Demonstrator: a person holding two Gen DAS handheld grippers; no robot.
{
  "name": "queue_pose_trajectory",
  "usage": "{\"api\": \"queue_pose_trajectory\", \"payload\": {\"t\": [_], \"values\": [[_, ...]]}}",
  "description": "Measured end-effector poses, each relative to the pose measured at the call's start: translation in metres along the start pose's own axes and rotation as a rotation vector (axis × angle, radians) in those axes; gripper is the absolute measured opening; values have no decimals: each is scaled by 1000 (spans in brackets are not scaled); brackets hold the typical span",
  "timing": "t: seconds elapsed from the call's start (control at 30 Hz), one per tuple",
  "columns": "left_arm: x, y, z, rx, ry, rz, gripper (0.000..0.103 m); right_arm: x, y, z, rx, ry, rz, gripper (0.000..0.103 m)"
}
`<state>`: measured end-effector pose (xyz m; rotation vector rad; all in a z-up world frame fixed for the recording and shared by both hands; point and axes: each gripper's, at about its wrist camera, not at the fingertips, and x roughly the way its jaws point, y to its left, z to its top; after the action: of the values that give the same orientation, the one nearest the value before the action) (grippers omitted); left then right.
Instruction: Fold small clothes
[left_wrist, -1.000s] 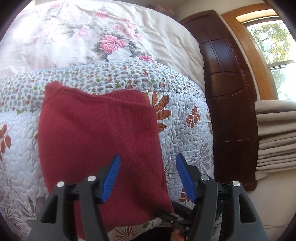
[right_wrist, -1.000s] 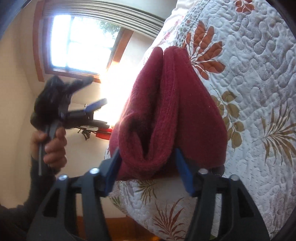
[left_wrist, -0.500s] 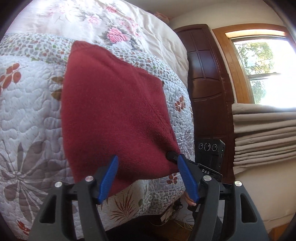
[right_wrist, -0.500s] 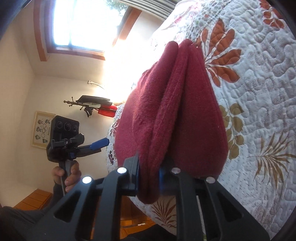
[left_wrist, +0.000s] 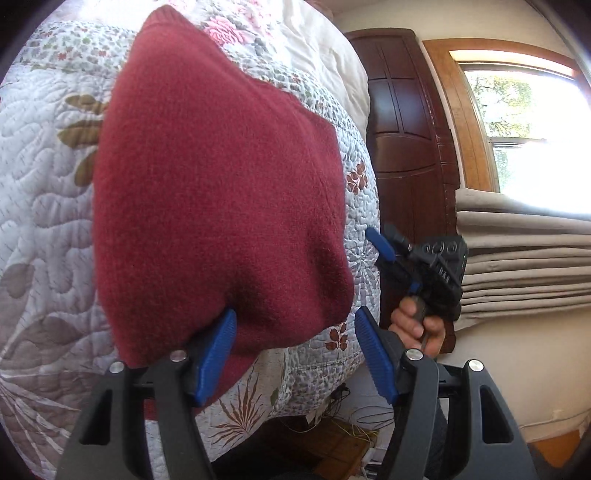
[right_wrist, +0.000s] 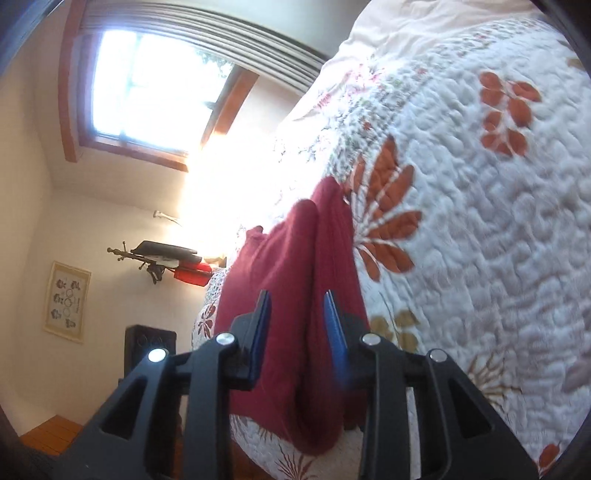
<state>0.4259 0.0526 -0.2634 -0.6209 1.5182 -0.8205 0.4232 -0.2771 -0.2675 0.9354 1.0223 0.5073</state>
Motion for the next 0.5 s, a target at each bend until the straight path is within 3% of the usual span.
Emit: {"api": "queue_pose_trajectory", "payload": {"t": [0.03,0.1,0.17,0.2,0.23,0.27,0.43,0.5], "values": [[1,2,-1,-2,-1,-6,67,12,5,11,-13,15,-15,44],[1,5,-4,-3,-6,-21,67,39,5,29,-25,58,-37,50],[2,6,-8,-1,-8,-35,67,60,6,40,-35,86,-78,50],[2,5,-8,5,-8,-44,67,68,7,43,-43,105,-80,43],[1,4,-9,11,-7,-53,67,74,8,46,-56,122,-86,17],[0,3,-10,16,-8,-63,67,76,10,46,-77,132,-107,8],[-1,11,-17,12,-12,-132,67,51,36,54,-177,23,-130,7],[1,11,-19,13,-5,-156,67,49,14,53,-136,3,-152,7]]}}
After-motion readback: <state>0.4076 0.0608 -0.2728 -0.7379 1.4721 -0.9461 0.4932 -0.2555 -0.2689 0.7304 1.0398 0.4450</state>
